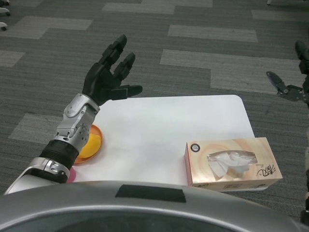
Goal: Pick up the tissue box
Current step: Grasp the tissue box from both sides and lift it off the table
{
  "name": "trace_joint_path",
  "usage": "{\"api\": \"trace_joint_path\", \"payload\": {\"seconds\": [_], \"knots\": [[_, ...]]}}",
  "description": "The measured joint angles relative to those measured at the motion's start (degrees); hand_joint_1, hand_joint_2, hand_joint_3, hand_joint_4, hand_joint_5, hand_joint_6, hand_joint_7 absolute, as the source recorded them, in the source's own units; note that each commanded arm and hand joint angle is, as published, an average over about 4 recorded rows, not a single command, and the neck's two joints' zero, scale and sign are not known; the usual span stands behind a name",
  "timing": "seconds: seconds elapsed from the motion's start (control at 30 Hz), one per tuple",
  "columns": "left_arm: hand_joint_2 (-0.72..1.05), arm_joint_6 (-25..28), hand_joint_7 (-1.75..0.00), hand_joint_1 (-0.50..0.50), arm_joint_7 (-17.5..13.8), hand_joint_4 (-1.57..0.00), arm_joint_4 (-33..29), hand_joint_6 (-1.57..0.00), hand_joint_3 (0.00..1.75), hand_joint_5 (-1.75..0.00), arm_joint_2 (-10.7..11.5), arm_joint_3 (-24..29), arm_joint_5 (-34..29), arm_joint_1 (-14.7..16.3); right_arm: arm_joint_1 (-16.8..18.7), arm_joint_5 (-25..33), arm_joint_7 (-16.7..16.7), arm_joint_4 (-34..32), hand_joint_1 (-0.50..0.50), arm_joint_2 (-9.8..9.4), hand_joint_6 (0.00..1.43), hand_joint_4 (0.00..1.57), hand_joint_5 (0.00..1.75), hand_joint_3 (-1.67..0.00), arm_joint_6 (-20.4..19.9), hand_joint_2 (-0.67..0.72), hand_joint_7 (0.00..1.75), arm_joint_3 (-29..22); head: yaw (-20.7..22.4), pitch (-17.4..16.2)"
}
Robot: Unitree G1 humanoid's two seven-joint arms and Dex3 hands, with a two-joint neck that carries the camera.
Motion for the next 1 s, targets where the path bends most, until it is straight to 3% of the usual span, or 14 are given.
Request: {"api": "trace_joint_path", "payload": {"seconds": [0.53, 0.77, 1.0], "knots": [[1.05, -0.52, 0.00, 0.50, -0.01, 0.00, 1.77, 0.00, 0.17, 0.00, 0.01, 0.03, -1.07, 0.01, 5.99, -0.28, 0.87, 13.21, -0.38, -0.03, 0.00, 0.00, 0.10, -0.71, -0.05, -0.54, 0.00, -7.01, -0.49, -1.55], [1.05, -1.08, 0.00, 0.50, -0.01, 0.00, 1.81, 0.00, 0.17, 0.00, 0.00, 0.07, -1.09, 0.01, 6.79, -1.44, 2.28, 18.05, -0.38, 0.23, 0.00, 0.00, 0.10, -0.71, -0.22, -0.54, 0.00, -8.45, -0.47, 2.15], [1.05, -1.12, 0.00, 0.50, -0.01, 0.00, 1.84, 0.00, 0.17, 0.00, -0.01, 0.05, -1.09, 0.01, 7.05, -3.62, 3.74, 22.33, -0.38, 1.00, 0.00, 0.00, 0.10, -0.63, -0.46, -0.54, 0.00, -8.34, -0.36, 2.87]]}}
